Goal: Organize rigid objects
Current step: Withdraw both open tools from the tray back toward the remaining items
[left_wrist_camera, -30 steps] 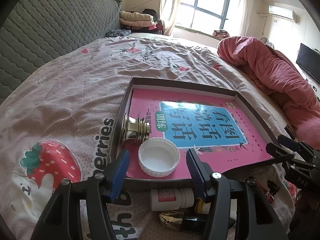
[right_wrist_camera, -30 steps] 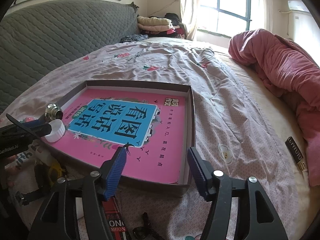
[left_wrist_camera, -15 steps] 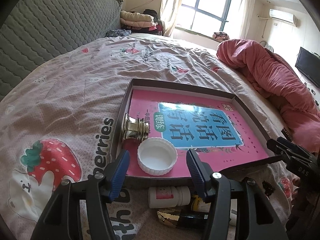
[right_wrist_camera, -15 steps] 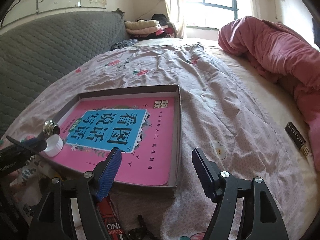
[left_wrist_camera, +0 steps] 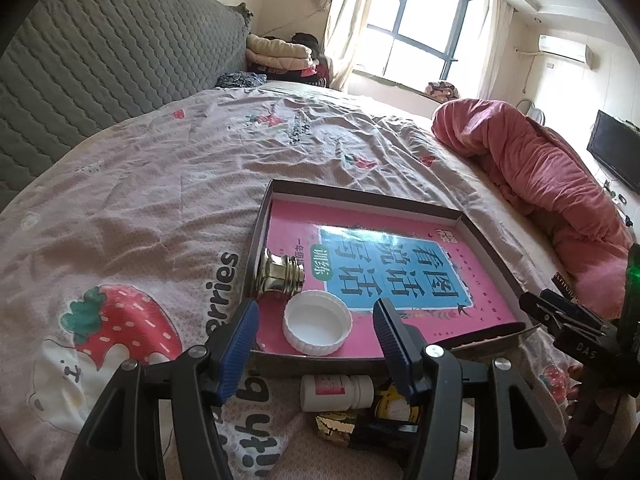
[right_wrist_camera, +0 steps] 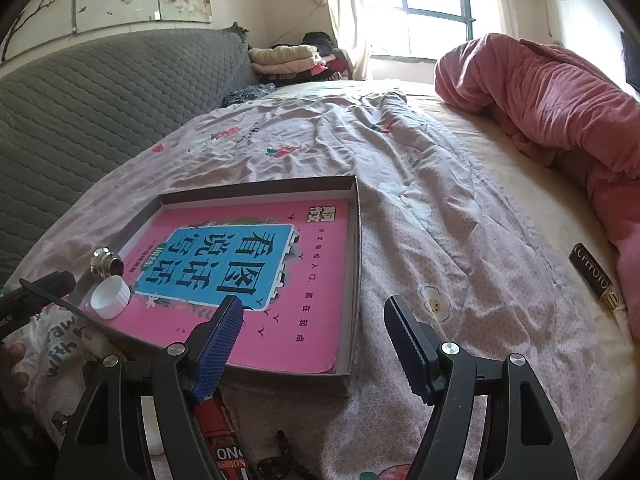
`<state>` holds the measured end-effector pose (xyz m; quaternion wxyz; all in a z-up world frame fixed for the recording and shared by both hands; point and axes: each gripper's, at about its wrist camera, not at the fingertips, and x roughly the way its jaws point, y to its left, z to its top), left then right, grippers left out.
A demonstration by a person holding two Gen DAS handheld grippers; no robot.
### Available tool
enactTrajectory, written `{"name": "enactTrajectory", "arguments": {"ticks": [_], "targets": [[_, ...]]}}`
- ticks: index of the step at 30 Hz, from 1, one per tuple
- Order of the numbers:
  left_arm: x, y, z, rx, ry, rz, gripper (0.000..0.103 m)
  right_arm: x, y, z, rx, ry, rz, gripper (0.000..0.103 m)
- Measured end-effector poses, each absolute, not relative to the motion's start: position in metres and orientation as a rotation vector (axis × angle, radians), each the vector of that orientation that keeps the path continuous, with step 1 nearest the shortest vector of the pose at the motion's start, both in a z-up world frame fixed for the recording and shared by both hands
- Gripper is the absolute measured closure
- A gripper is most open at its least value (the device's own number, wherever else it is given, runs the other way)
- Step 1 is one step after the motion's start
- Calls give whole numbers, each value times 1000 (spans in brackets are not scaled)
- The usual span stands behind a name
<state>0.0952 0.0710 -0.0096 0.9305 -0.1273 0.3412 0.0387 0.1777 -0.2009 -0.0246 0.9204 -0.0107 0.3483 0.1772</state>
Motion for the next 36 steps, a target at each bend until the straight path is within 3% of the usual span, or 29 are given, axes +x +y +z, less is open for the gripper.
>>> {"name": "enactTrajectory", "arguments": {"ticks": [36], "targets": [[48, 40, 12, -202, 742, -1, 44, 125, -242, 4, 45, 643, 317, 28]]}}
